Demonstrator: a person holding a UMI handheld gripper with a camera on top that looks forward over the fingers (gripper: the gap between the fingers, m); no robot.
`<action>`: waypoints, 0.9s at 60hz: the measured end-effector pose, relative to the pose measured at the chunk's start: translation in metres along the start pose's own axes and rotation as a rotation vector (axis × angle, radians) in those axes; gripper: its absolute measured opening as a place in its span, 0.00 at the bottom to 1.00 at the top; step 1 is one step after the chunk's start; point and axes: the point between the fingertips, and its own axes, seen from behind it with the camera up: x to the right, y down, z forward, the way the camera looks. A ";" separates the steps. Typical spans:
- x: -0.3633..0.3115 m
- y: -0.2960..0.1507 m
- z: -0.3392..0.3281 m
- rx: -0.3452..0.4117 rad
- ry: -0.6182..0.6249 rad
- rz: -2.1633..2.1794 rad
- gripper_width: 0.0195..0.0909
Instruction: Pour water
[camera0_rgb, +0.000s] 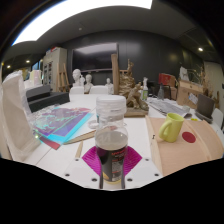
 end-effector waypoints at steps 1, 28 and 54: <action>0.000 -0.001 0.000 -0.001 0.002 0.001 0.05; 0.042 -0.196 0.034 0.229 -0.150 0.845 0.05; 0.131 -0.210 0.082 0.289 -0.360 1.854 0.05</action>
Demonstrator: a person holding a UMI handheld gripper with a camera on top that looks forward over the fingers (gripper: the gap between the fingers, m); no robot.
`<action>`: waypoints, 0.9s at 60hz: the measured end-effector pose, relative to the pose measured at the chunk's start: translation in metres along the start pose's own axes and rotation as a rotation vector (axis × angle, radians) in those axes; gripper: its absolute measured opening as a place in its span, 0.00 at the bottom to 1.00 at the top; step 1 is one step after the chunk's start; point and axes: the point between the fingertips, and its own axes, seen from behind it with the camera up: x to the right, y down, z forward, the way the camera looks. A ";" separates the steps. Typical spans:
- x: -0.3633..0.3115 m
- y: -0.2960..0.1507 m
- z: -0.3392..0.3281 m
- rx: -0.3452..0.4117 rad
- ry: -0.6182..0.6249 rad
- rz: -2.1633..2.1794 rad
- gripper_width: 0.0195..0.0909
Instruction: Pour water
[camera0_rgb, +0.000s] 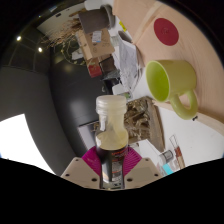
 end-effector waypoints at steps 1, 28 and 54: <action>0.003 -0.003 0.001 0.003 0.003 0.023 0.05; 0.011 -0.004 0.000 -0.050 0.046 -0.018 0.05; -0.142 -0.076 -0.048 0.057 0.026 -1.390 0.05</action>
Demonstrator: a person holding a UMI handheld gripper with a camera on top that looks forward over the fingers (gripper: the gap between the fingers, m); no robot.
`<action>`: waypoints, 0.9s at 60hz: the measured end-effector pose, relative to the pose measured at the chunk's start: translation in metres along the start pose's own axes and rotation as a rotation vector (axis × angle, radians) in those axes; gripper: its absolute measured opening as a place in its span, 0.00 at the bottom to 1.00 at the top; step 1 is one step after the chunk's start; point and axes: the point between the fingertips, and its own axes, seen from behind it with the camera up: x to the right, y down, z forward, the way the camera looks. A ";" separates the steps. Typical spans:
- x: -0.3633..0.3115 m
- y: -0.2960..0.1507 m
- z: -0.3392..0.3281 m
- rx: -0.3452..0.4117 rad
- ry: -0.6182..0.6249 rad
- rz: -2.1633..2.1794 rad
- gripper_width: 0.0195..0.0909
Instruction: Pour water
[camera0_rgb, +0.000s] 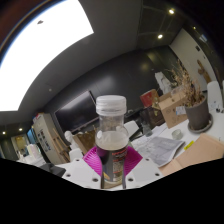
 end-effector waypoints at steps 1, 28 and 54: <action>0.009 -0.003 -0.001 0.000 0.015 -0.046 0.05; 0.204 0.123 -0.010 -0.288 0.237 -0.376 0.05; 0.235 0.182 -0.014 -0.332 0.267 -0.437 0.18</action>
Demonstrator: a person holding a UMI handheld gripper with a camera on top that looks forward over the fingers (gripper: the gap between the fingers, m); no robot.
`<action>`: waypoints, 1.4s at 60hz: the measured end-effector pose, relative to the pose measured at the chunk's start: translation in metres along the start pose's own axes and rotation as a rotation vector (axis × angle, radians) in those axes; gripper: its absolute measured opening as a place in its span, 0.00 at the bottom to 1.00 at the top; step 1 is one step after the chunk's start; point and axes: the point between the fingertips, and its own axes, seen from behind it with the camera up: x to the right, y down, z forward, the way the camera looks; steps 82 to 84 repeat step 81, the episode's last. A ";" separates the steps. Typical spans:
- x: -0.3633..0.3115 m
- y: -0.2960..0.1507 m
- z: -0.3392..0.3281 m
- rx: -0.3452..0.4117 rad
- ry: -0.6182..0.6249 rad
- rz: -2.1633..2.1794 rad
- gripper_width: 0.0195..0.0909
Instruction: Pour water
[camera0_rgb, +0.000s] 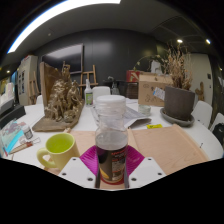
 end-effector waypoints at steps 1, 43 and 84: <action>-0.001 0.000 0.000 0.002 0.001 -0.007 0.20; -0.048 -0.031 -0.251 -0.232 0.124 -0.040 0.93; -0.094 -0.023 -0.338 -0.241 0.181 -0.120 0.93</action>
